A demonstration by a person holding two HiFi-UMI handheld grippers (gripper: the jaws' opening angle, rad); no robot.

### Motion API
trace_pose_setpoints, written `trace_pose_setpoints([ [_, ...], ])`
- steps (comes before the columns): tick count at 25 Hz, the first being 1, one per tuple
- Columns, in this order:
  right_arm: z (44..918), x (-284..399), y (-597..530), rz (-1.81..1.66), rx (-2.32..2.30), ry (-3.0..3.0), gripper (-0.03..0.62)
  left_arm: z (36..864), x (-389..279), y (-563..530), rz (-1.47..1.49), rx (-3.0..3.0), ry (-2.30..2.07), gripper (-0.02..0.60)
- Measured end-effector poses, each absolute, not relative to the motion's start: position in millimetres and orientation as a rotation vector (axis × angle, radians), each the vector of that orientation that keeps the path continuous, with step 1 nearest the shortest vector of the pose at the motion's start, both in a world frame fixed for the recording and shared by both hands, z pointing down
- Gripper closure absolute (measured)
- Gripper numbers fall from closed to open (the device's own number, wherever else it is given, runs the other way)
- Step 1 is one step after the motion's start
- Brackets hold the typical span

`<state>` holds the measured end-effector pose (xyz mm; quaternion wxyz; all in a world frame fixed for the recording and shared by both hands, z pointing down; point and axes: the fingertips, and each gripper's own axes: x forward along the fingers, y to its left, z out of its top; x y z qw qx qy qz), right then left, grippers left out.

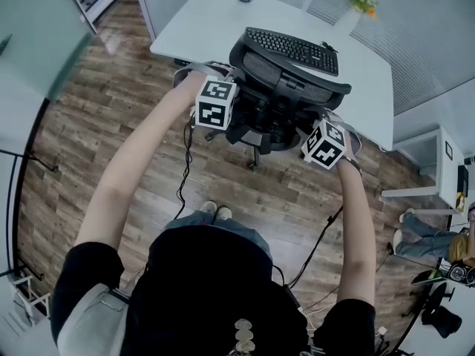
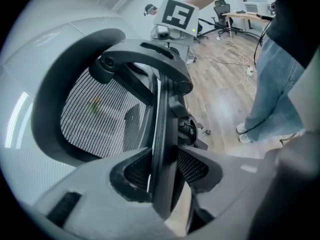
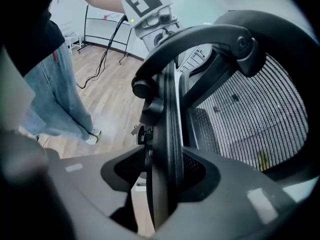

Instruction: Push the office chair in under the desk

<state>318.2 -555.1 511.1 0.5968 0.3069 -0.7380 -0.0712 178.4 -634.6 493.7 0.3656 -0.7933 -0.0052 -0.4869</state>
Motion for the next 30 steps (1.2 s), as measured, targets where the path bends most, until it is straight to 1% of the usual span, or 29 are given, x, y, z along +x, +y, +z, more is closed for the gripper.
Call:
trace_pose_setpoints([
  [5, 476.6, 308.0, -549.0, -0.224, 0.815, -1.815, 0.402, 480.0, 172.8, -635.2, -1.147, -2.033, 0.13, 0.408],
  [8, 451.3, 299.8, -539.9, -0.255, 0.915, -1.899, 0.419, 465.1, 166.2, -629.4, -1.053, -2.07, 0.219, 0.467],
  [9, 444.2, 297.9, -537.0, -0.248, 0.967, -1.937, 0.426, 459.9, 163.6, -627.9, -1.014, -2.087, 0.259, 0.51],
  [10, 437.0, 296.1, -534.3, -0.233, 1.03, -1.984, 0.432, 454.4, 160.6, -627.1, -0.973, -2.109, 0.305, 0.536],
  [12, 420.0, 293.3, -529.5, -0.192, 1.186, -2.093, 0.45, 441.5, 153.6, -627.5, -0.882, -2.18, 0.415, 0.568],
  [16, 383.6, 300.7, -518.5, -0.135, 1.58, -2.274, 0.502, 409.1, 139.7, -627.5, -0.626, -2.407, 0.671, 0.572],
  [21, 360.5, 320.3, -496.6, -0.122, 2.024, -2.33, 0.547, 375.0, 121.8, -621.1, -0.246, -2.671, 0.951, 0.574],
  [25, 354.5, 339.8, -474.5, -0.121, 2.306, -2.262, 0.587, 369.2, 108.2, -615.2, -0.059, -2.768, 1.098, 0.574],
  [27, 357.1, 347.4, -465.9, -0.106, 2.4, -2.218, 0.589, 371.1, 101.8, -611.9, 0.016, -2.809, 1.146, 0.574],
  [30, 363.4, 352.9, -456.1, -0.082, 2.467, -2.183, 0.589, 376.9, 98.2, -605.9, 0.027, -2.821, 1.158, 0.574],
])
